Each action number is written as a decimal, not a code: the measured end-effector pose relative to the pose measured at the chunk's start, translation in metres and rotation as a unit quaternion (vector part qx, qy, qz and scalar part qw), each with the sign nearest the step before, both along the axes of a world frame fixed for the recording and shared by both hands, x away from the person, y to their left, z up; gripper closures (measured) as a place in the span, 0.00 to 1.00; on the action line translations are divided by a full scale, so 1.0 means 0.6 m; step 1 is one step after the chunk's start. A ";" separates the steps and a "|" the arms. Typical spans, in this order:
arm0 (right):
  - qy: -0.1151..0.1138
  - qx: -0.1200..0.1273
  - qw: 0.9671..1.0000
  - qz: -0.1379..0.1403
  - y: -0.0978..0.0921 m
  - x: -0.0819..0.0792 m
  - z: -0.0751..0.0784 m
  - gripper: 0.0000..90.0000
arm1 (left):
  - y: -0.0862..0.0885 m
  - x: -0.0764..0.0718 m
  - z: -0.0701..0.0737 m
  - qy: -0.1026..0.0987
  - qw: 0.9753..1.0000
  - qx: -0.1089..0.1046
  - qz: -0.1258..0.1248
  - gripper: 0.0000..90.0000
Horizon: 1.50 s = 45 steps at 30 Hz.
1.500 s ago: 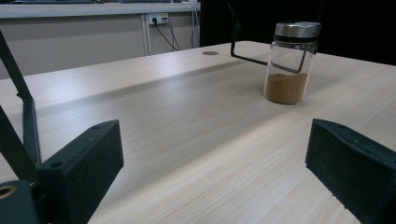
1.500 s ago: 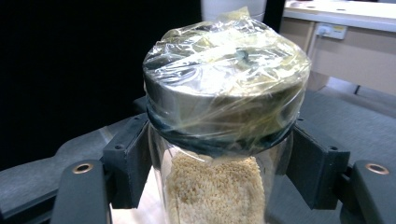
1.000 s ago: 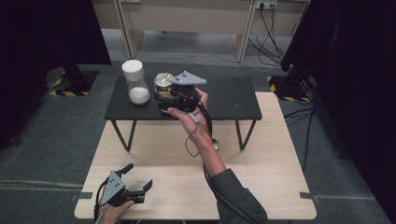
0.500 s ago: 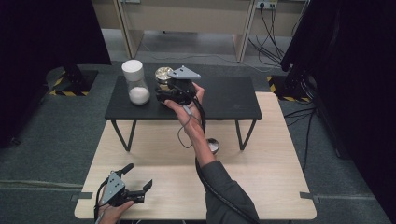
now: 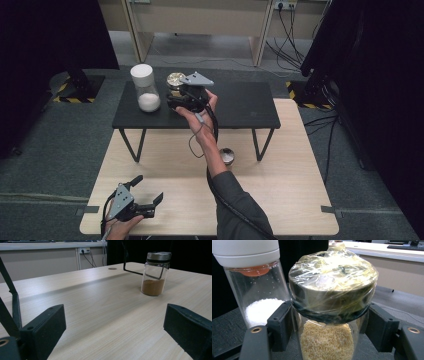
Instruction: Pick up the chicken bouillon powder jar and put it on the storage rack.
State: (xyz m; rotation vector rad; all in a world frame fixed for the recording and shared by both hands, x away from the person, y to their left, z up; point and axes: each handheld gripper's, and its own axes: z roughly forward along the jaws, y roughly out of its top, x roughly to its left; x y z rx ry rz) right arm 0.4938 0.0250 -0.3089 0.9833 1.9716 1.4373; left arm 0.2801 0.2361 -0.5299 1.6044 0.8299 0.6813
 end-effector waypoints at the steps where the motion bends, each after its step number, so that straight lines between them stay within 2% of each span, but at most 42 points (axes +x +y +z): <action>1: 0.000 0.000 1.000 0.000 0.000 0.000 0.000 0.34 | 0.000 0.000 0.000 0.000 1.000 0.000 0.000 0.04; 9: -0.001 0.001 1.000 0.001 -0.001 0.000 -0.001 0.33 | 0.000 0.000 0.000 -0.001 1.000 0.001 0.000 0.04; 13: 0.002 0.004 1.000 -0.002 -0.001 -0.003 -0.001 0.17 | 0.000 0.000 0.000 0.000 1.000 0.001 0.000 0.04; 19: 0.005 0.014 1.000 -0.006 -0.008 -0.010 0.007 0.05 | 0.000 0.000 0.000 0.000 1.000 0.000 0.001 0.04; 26: 0.008 0.021 1.000 -0.005 -0.013 -0.018 0.009 0.03 | 0.000 0.000 0.000 -0.001 1.000 0.001 0.000 0.04; 35: -0.002 0.024 1.000 0.004 -0.019 -0.035 0.020 0.02 | 0.000 0.000 0.000 0.000 1.000 0.001 0.001 0.04; 45: 0.002 0.039 0.999 0.002 -0.036 -0.044 0.009 0.01 | 0.000 0.000 0.000 0.000 1.000 0.001 0.001 0.04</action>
